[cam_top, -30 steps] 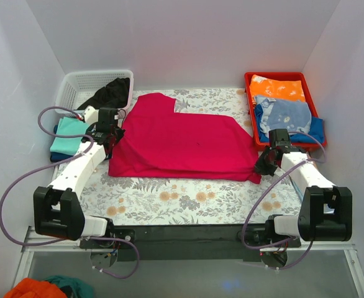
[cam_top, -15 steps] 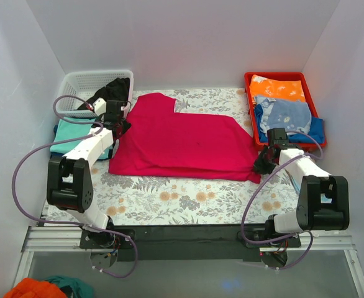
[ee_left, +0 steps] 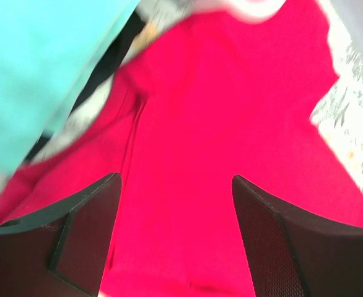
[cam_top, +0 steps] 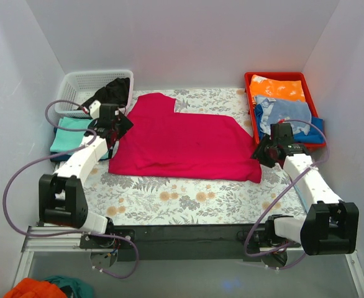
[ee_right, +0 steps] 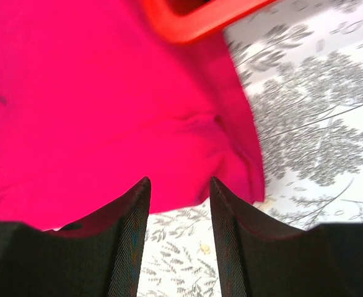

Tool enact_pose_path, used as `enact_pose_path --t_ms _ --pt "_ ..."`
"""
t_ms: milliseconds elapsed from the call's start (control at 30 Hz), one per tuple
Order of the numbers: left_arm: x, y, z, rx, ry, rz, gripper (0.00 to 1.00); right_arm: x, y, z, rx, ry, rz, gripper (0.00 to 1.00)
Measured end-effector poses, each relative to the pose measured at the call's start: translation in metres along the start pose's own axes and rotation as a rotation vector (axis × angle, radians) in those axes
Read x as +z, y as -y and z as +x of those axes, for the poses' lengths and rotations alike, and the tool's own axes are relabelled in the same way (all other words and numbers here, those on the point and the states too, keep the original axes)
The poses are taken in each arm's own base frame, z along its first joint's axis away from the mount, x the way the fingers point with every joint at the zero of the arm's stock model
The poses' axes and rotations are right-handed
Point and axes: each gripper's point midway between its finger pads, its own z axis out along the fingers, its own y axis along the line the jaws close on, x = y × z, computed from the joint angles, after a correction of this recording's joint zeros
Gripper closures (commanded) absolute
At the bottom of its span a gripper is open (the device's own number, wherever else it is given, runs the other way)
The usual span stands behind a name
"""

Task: Fold and stack the t-shirts
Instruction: Fold the tshirt

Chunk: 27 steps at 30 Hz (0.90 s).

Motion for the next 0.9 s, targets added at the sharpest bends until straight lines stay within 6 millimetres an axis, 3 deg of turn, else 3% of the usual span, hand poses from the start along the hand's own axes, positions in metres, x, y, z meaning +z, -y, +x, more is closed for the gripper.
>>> enact_pose_path --t_ms 200,300,400,733,900 --pt "-0.025 -0.042 0.043 -0.06 -0.099 -0.047 0.3 -0.002 -0.02 0.043 -0.116 -0.081 -0.051 0.52" --pt "-0.022 -0.054 0.064 -0.086 -0.159 -0.085 0.32 0.006 -0.012 0.07 -0.141 -0.159 -0.036 0.53" --pt "-0.02 -0.062 0.076 -0.11 -0.191 -0.11 0.34 0.015 -0.004 0.083 -0.146 -0.214 -0.002 0.54" --pt "-0.001 -0.082 0.103 -0.162 -0.249 -0.215 0.39 0.044 -0.003 0.088 -0.189 -0.253 0.01 0.58" --pt "0.004 -0.099 0.115 -0.178 -0.259 -0.29 0.39 0.047 -0.001 0.086 -0.196 -0.241 0.016 0.59"
